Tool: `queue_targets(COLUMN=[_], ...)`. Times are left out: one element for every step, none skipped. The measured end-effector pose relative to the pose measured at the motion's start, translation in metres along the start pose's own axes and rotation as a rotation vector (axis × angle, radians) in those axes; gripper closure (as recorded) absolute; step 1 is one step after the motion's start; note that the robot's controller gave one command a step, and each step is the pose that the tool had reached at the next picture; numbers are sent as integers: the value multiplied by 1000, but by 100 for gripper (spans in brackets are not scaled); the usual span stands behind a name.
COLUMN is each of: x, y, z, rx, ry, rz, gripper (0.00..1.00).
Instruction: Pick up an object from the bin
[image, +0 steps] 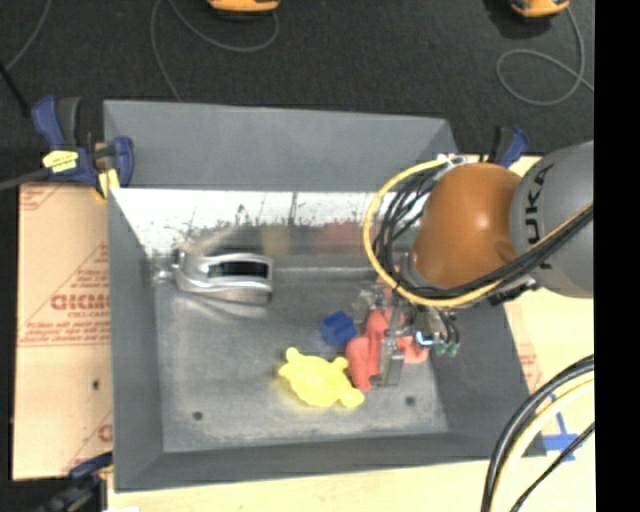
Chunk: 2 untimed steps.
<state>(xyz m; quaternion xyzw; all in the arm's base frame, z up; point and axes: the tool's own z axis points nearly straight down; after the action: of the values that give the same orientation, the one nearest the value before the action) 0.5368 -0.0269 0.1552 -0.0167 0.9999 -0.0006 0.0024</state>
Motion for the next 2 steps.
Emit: queue_targets(x=[3,8], y=[-17,-13], z=[19,33], rx=[0,-1], ry=[-5,-3], rz=[-114,-128], gripper=[0,0])
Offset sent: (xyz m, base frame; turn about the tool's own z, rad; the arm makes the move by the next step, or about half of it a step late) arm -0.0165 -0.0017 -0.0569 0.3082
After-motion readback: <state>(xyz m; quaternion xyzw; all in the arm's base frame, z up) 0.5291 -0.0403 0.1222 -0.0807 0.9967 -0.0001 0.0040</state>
